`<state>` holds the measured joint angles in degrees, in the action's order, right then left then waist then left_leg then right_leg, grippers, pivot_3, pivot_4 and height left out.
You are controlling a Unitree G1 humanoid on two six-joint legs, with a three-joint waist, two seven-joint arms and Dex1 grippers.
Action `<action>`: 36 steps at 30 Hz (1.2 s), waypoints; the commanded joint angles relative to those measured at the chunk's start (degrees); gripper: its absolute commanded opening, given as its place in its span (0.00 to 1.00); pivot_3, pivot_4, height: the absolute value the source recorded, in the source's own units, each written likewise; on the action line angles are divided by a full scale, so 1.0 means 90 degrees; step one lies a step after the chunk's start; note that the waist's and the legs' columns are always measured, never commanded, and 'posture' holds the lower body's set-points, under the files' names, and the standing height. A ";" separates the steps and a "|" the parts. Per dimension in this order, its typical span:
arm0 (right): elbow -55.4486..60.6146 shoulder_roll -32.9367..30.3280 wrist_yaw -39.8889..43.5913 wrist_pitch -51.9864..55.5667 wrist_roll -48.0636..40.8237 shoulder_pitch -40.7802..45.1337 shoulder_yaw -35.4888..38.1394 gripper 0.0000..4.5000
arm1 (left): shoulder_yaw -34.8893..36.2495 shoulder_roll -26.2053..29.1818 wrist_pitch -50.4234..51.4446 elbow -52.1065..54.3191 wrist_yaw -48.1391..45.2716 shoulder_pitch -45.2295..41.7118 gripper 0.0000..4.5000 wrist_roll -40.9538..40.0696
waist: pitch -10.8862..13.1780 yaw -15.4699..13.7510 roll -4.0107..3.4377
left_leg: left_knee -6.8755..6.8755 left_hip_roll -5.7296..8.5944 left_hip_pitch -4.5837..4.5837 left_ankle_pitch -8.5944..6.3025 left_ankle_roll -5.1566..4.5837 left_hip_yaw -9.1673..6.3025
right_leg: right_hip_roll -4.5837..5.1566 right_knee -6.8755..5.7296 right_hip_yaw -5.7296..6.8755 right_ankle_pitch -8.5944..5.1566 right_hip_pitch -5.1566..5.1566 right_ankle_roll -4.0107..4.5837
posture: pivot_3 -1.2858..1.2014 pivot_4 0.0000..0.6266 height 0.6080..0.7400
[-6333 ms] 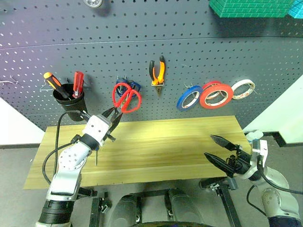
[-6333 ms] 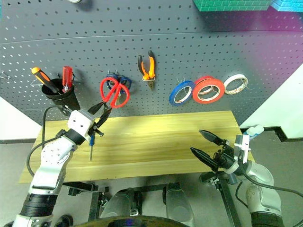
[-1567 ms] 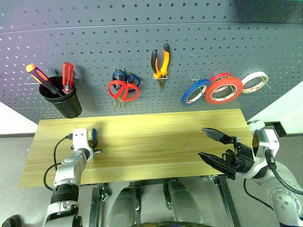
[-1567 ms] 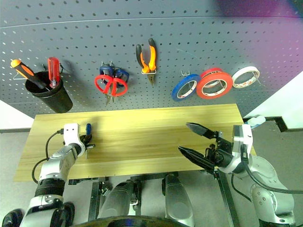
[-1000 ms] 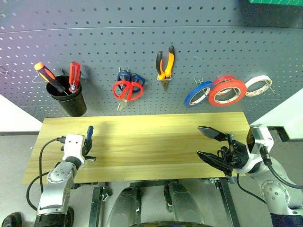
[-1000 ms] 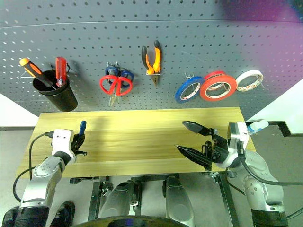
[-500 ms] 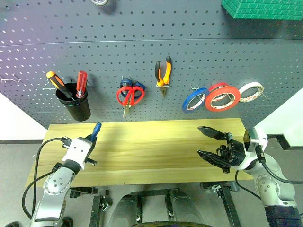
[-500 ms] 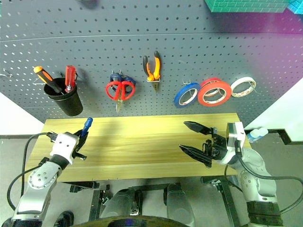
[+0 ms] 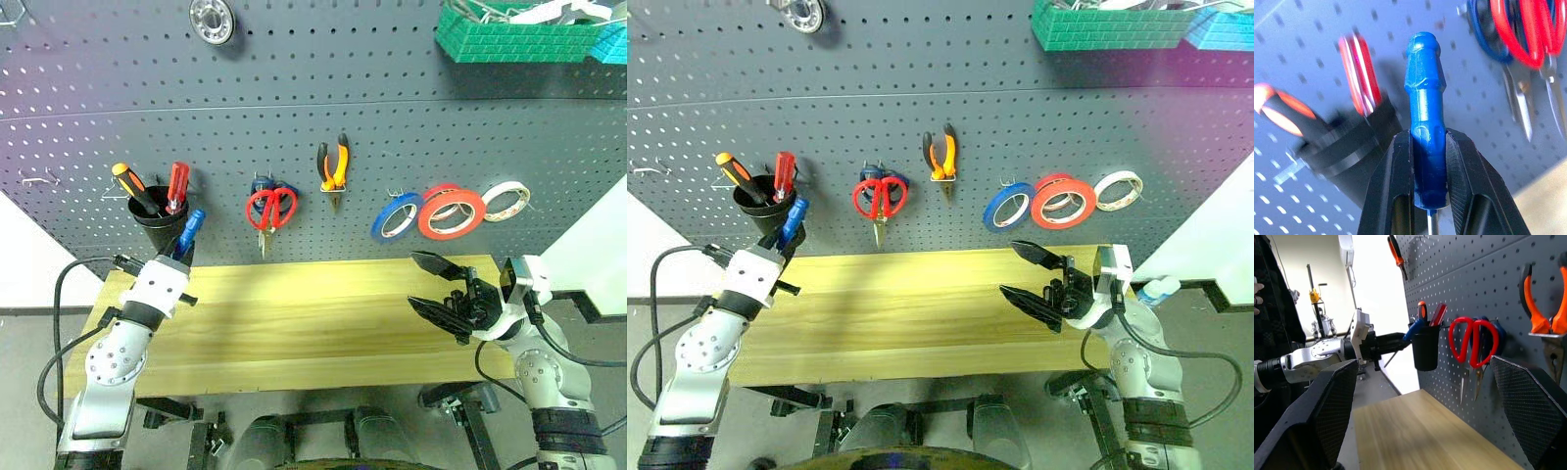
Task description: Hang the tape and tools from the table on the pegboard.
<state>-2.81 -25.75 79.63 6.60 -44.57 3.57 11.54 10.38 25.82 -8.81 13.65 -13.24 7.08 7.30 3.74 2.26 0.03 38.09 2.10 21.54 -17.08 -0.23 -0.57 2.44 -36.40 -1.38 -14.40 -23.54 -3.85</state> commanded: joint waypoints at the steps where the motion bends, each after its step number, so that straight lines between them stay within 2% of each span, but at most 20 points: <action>1: -0.0504 0.0082 0.0353 -0.0284 -0.0065 0.0266 0.0212 1.00 | 0.0164 0.0027 -0.0078 0.0260 0.0158 -0.0272 0.11 0.0034 | -0.0008 -0.0005 -0.0002 | -0.0002 -0.0001 -0.0033 -0.0001 0.0000 -0.0001 | 0.0000 0.0004 0.0001 -0.0001 0.0036 0.0000 | 0.49 0.00 0.95; 16: -0.2072 0.0343 0.1406 -0.0748 -0.0241 0.0511 0.0679 1.00 | 0.0637 0.0427 0.0468 -0.0001 0.0186 -0.2162 0.11 -0.0232 | -0.0066 -0.0162 0.0004 | 0.0016 -0.0001 -0.0046 0.0009 -0.0011 0.0014 | 0.0003 -0.0011 -0.0001 0.0014 0.0050 -0.0011 | 0.49 0.00 0.95; 31: -0.2343 0.0381 0.1430 -0.1054 -0.0219 0.0359 0.0607 1.00 | 0.0880 0.0835 0.0469 -0.1210 0.0127 -0.3482 0.11 -0.0670 | -0.0076 -0.0146 0.0001 | 0.0018 0.0000 -0.0047 0.0011 -0.0007 0.0014 | 0.0003 -0.0027 -0.0003 0.0014 0.0046 -0.0011 | 0.49 0.00 0.95; 36: -0.2461 0.0332 0.1430 -0.1217 -0.0193 0.0357 0.0508 1.00 | 0.0983 0.0595 0.0526 -0.1744 -0.0079 -0.3882 0.11 -0.1455 | -0.0081 -0.0143 0.0006 | 0.0025 0.0001 -0.0048 0.0013 -0.0004 0.0015 | 0.0003 -0.0038 -0.0004 0.0014 0.0044 -0.0011 | 0.48 0.00 0.95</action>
<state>-24.96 -22.04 92.12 -3.18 -45.99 6.53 16.20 17.65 31.89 -3.30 -1.84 -13.05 -26.19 -2.26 3.01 0.98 0.09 38.31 2.12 21.10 -16.96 -0.26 -0.42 2.47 -36.75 -1.42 -14.28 -23.14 -3.95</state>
